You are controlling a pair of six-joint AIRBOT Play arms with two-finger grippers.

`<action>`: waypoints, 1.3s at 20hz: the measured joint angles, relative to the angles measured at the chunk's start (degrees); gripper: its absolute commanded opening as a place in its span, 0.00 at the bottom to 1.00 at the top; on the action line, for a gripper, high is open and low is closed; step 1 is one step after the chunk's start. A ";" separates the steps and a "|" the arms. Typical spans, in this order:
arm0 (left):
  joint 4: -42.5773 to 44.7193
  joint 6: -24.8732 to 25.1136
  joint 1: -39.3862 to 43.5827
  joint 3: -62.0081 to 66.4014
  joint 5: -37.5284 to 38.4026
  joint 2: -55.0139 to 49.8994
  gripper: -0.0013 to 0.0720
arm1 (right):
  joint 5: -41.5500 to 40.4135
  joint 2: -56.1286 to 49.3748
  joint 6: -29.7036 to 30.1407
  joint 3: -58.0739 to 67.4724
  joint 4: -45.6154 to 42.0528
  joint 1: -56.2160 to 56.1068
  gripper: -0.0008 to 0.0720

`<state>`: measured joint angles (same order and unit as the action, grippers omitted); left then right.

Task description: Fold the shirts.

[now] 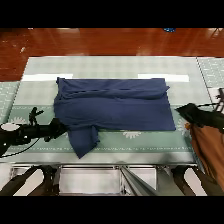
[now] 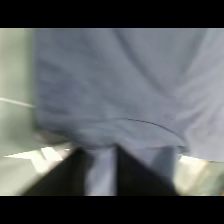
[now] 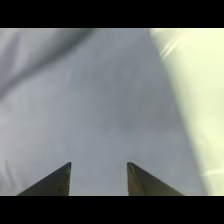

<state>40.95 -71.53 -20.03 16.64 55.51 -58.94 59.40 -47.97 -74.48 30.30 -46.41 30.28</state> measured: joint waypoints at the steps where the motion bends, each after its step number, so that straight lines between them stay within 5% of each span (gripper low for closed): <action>1: 0.17 0.68 0.39 0.31 0.37 -0.33 0.04 | 0.66 0.00 -0.02 0.76 -1.42 3.08 0.57; 9: 1.07 2.34 1.29 1.90 2.91 -1.07 0.04 | 5.07 -2.29 -4.70 -6.05 -11.10 12.70 0.57; 19: 0.48 2.49 1.33 2.12 3.32 -1.07 0.04 | 3.67 -16.74 1.25 -5.66 -0.87 7.08 0.57; 20: 0.20 2.47 1.33 2.12 3.30 -1.07 0.04 | 2.82 -18.21 1.46 -4.85 0.11 5.31 0.48; 22: -0.20 2.40 1.33 2.25 3.32 -1.07 0.04 | -0.17 -20.83 2.10 -2.58 1.05 1.29 0.04; 26: -0.92 2.43 0.15 5.90 4.79 -1.07 0.04 | 1.05 -22.45 4.68 3.26 2.49 -3.96 0.05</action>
<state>40.03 -69.10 -19.88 22.55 60.29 -60.01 60.45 -70.41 -69.80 33.56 -43.92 26.33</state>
